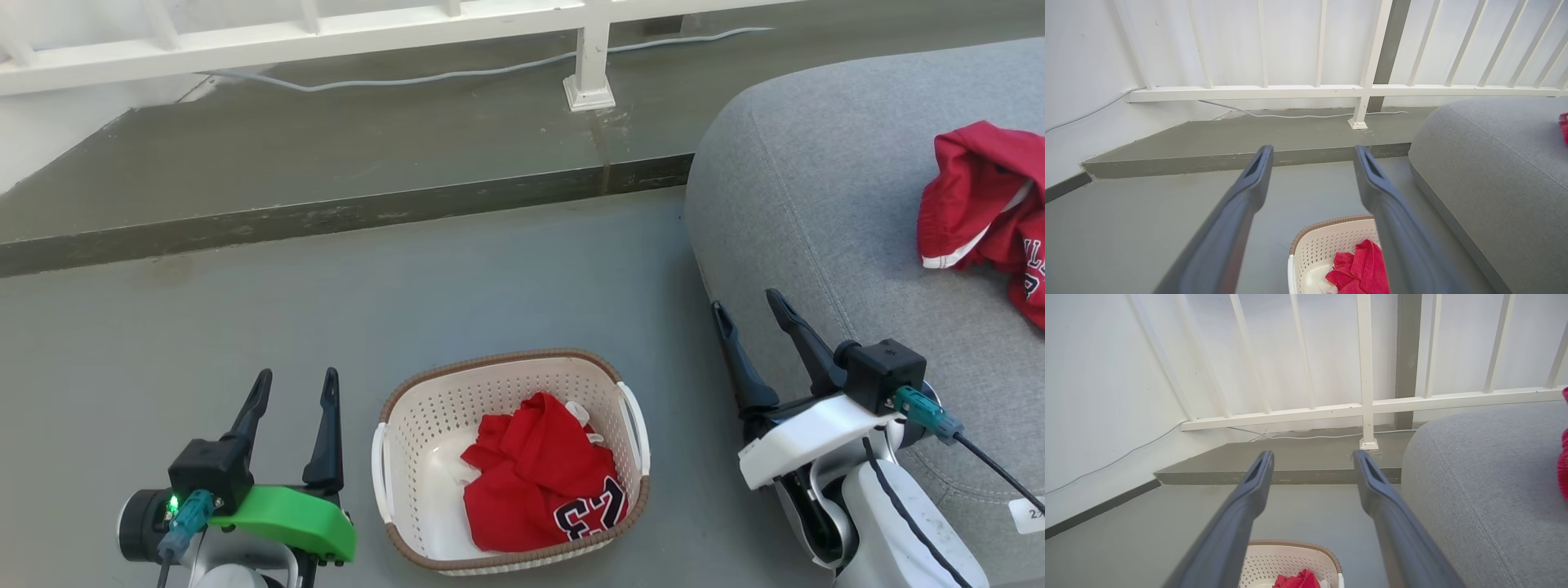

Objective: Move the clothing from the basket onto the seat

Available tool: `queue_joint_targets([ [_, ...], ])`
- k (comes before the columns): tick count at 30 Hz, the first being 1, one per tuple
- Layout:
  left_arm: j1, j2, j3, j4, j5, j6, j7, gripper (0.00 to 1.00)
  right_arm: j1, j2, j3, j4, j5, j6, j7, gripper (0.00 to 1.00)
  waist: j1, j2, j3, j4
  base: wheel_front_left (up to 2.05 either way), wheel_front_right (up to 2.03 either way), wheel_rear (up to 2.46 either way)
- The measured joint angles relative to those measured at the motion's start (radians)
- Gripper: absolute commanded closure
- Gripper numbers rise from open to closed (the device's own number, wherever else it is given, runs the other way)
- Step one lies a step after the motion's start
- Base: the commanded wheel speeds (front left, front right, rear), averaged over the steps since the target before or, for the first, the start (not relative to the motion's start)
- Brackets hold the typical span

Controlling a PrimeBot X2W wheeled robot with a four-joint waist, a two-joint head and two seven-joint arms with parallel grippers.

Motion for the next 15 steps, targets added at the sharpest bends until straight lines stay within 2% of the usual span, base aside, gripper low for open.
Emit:
queue_joint_targets([
  [15, 0.012, -0.014, 0.015, -0.016, 0.015, 0.005, -0.001, 0.00, 0.019, 0.000, -0.001, -0.020, 0.000, -0.009, 0.000, 0.00, 0.0000, 0.0000, 0.009, -0.002, 0.00, 0.00, 0.00],
])
